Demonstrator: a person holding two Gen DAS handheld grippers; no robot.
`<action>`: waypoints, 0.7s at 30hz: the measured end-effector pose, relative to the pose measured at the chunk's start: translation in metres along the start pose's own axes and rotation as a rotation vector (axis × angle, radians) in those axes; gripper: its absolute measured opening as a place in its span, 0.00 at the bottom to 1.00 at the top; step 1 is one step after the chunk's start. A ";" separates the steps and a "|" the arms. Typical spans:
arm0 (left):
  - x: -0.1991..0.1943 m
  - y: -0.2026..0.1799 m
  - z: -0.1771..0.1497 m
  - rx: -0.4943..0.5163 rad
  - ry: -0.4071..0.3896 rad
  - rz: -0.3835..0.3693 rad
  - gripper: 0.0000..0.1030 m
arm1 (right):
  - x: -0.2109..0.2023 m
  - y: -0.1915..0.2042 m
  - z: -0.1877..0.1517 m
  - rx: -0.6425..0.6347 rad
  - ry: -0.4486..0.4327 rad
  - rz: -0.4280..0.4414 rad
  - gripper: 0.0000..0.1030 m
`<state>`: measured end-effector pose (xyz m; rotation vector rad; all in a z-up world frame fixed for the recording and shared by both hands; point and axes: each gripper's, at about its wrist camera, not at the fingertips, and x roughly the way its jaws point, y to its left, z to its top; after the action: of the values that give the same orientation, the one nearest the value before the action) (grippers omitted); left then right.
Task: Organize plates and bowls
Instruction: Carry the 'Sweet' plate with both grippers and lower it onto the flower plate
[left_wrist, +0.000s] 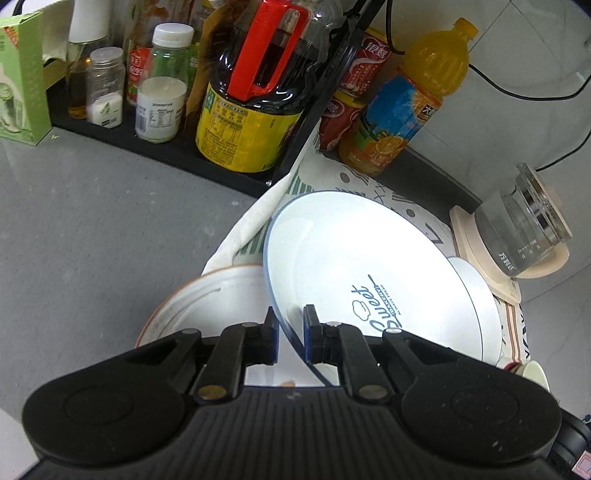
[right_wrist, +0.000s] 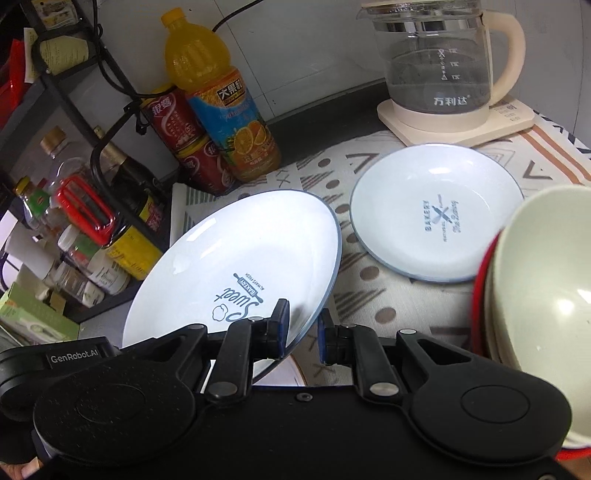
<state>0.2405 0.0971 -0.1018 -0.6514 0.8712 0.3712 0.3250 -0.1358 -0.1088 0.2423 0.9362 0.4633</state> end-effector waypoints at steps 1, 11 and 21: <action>-0.002 0.001 -0.003 0.000 0.000 0.001 0.10 | -0.002 -0.001 -0.002 -0.002 0.001 0.001 0.15; -0.018 0.009 -0.030 0.001 0.004 0.005 0.11 | -0.019 -0.012 -0.020 -0.024 0.016 0.014 0.15; -0.037 0.017 -0.050 -0.002 0.014 0.009 0.12 | -0.036 -0.004 -0.034 -0.087 0.018 0.018 0.15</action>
<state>0.1806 0.0752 -0.1020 -0.6526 0.8878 0.3761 0.2801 -0.1567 -0.1042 0.1681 0.9295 0.5227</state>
